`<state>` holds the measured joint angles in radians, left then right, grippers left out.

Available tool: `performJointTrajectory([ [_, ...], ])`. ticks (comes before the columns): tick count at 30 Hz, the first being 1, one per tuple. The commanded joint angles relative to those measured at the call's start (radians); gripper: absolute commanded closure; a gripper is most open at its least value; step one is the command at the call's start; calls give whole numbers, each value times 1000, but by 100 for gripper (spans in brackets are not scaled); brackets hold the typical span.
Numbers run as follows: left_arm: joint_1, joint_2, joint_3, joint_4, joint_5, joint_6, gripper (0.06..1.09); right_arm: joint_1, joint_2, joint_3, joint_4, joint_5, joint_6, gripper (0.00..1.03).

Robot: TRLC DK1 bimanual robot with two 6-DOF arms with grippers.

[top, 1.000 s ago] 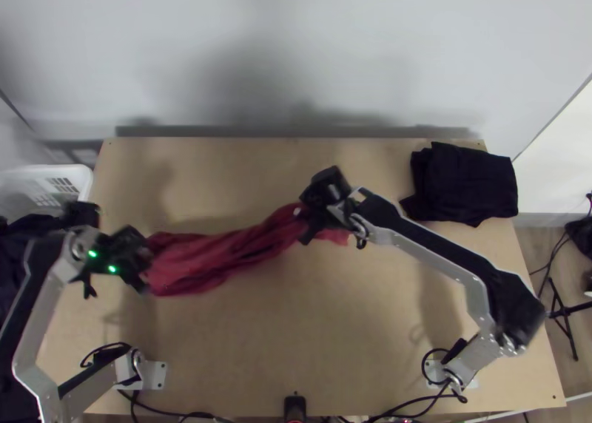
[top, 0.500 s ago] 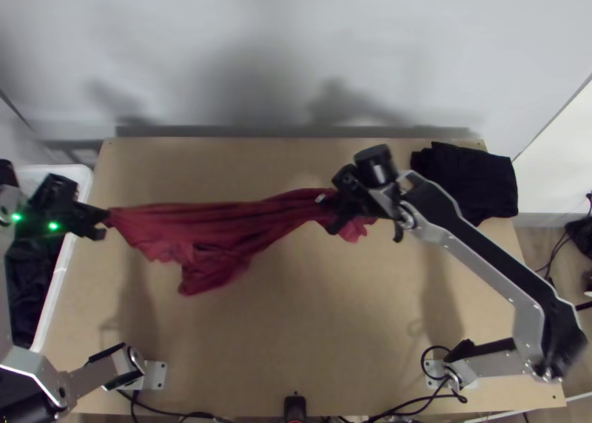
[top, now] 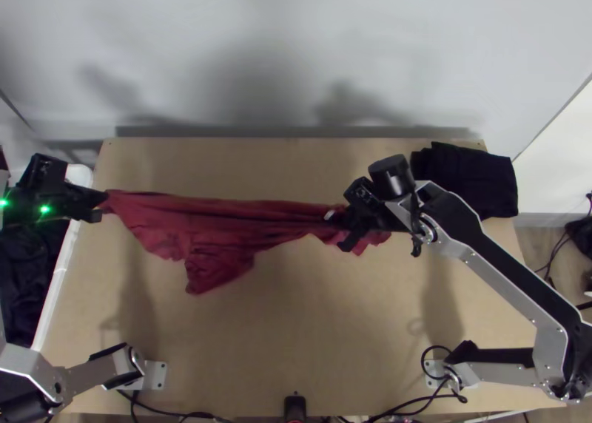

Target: Fold the t-shirt

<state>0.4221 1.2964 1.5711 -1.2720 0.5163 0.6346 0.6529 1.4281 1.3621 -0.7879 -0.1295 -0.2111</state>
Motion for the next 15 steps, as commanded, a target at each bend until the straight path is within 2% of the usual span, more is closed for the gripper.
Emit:
performJointTrajectory([
  [1,-129,-20,55,-24,8,-67,104,-2,18,-21,-4,-9,15,73],
  [4,-175,-23,79,-40,8,-87,104,-15,29,-34,-4,-9,13,71],
  [9,-204,-28,130,-49,8,-110,104,-21,43,-54,-4,-9,12,49],
  [15,-144,-9,179,-66,5,-85,104,-32,43,-54,-11,-9,9,37],
])
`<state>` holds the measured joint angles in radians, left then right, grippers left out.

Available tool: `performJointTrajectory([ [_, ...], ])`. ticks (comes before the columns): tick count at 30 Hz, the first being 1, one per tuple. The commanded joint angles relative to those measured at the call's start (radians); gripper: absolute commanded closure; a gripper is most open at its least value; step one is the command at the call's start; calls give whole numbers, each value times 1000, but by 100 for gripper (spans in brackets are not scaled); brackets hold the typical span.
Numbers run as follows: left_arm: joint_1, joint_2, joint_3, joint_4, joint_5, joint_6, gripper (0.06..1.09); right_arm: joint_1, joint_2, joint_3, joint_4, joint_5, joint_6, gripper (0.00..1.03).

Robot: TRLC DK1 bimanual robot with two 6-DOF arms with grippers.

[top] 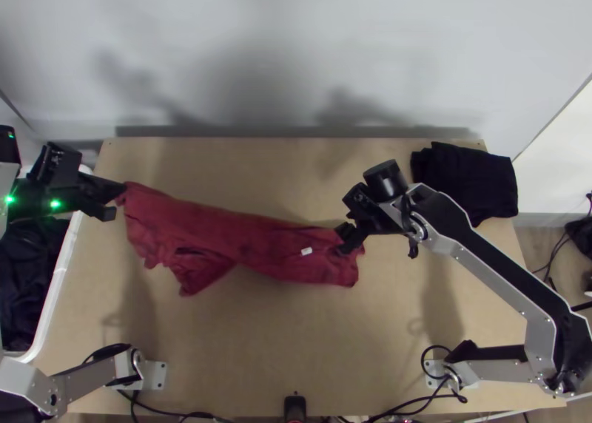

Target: Fold the t-shirt

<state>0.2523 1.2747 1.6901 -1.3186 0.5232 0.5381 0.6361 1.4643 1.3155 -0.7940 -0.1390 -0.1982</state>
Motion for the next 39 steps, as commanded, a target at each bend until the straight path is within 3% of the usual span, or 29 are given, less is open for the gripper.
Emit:
performJointTrajectory([
  [1,38,17,86,-33,-2,23,104,-27,5,-5,-5,1,-3,37],
  [6,116,29,238,-71,-6,85,104,-88,-4,4,-5,1,-1,28],
  [11,104,61,332,-71,3,72,104,-138,-18,7,-5,1,2,28],
  [18,-366,146,395,-39,-19,-147,104,-156,-48,-2,-8,3,3,28],
  [25,-814,242,398,-30,-34,-248,105,-217,-110,-44,-21,3,5,28],
  [31,-1110,339,253,107,-57,-231,104,-404,-174,-39,-21,21,13,28],
  [36,-1277,466,174,251,-55,-240,105,-612,-240,-53,-31,22,-50,27],
  [39,-1328,552,169,315,-55,-240,104,-662,-269,-65,-50,21,-78,27],
])
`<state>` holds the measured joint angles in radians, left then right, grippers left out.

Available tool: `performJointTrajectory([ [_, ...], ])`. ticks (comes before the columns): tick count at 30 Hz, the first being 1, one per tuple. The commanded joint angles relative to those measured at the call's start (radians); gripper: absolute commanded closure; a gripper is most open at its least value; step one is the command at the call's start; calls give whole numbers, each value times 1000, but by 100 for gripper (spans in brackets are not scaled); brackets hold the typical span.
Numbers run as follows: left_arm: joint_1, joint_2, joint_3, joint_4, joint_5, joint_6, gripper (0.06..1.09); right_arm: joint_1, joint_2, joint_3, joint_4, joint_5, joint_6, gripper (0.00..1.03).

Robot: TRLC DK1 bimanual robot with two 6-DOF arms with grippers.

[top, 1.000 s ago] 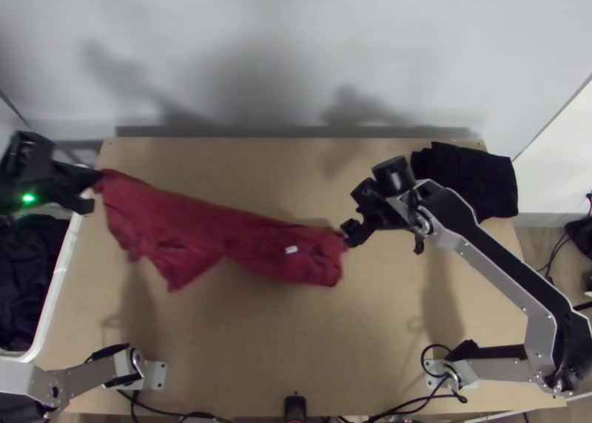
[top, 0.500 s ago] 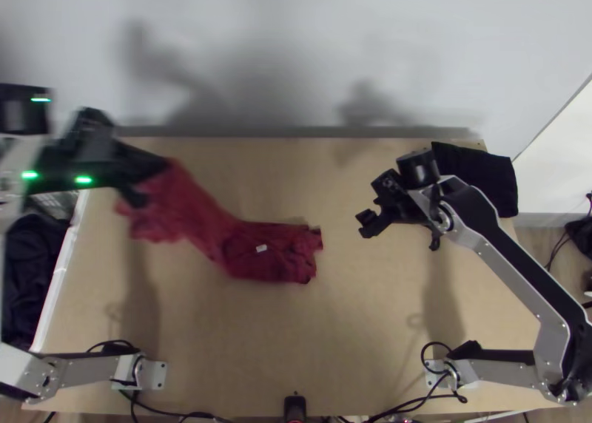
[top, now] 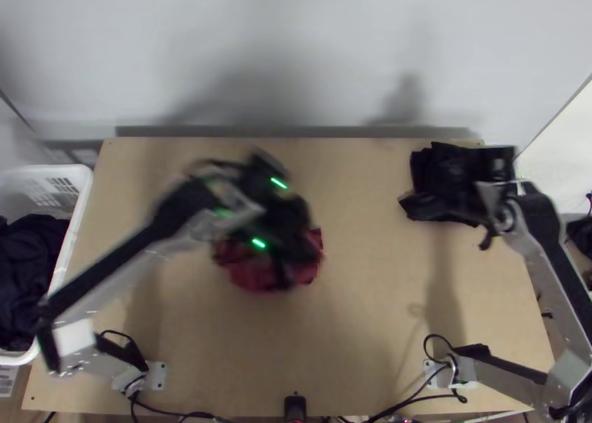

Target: Fold the t-shirt

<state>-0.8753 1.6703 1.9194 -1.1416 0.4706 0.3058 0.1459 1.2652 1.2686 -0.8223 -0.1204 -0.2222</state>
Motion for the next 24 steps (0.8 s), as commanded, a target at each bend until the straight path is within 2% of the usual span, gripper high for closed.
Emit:
performJointTrajectory([
  [1,-208,186,-66,161,-4,-8,104,-175,-81,-25,-23,4,-55,27],
  [2,-211,217,-74,181,-9,-8,102,-174,-90,-31,-26,2,-57,27],
  [3,-212,243,-74,194,-13,-8,94,-170,-96,-35,-28,2,-55,27],
  [4,-212,264,-76,201,-15,-7,81,-166,-102,-40,-28,2,-52,27],
  [5,-212,282,-77,215,-30,-5,58,-160,-104,-44,-28,2,-49,27],
  [6,-212,292,-83,233,-53,-5,29,-157,-104,-49,-28,2,-42,27],
  [7,-212,298,-91,267,-69,-14,8,-152,-104,-54,-28,2,-37,27],
  [11,-202,309,-77,332,-127,-57,10,-124,-104,-77,-29,1,-26,25],
  [17,-71,217,-89,296,-145,-66,10,-85,-104,-86,-60,2,-34,24],
  [19,-7,144,-117,253,-170,-17,10,-49,-99,-98,-90,-1,-31,24],
  [24,217,-15,-165,66,-176,110,10,161,-119,-196,-129,-2,-9,24],
])
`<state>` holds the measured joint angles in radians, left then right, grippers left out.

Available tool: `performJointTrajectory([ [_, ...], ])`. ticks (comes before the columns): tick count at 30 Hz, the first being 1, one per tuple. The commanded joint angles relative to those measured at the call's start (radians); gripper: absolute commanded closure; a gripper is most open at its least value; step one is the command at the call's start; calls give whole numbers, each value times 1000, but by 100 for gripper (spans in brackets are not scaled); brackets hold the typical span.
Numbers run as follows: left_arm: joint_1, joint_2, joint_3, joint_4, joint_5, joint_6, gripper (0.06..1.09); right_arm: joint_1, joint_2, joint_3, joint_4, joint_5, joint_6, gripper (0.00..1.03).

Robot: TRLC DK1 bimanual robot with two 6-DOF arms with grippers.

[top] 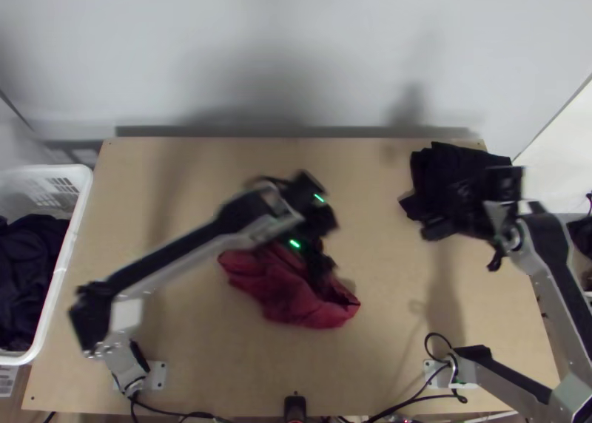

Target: Fold the t-shirt

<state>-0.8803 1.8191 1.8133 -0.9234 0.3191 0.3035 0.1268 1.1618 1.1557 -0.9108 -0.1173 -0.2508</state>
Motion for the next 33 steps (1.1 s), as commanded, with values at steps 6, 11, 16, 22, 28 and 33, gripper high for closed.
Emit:
performJointTrajectory([
  [6,392,-371,-292,-189,-91,213,10,393,-14,-111,-76,-5,53,24],
  [11,474,-478,-468,-152,-98,233,10,471,61,-85,-62,-7,54,24],
  [16,497,-541,-555,-112,-121,232,10,559,185,13,-56,-7,56,24],
  [22,618,-581,-577,-98,-114,221,10,623,351,159,-37,-13,56,24],
  [28,615,-603,-663,-46,-80,197,11,637,533,295,4,-59,94,24],
  [33,606,-583,-698,-2,-55,195,11,668,671,434,6,-87,110,24],
])
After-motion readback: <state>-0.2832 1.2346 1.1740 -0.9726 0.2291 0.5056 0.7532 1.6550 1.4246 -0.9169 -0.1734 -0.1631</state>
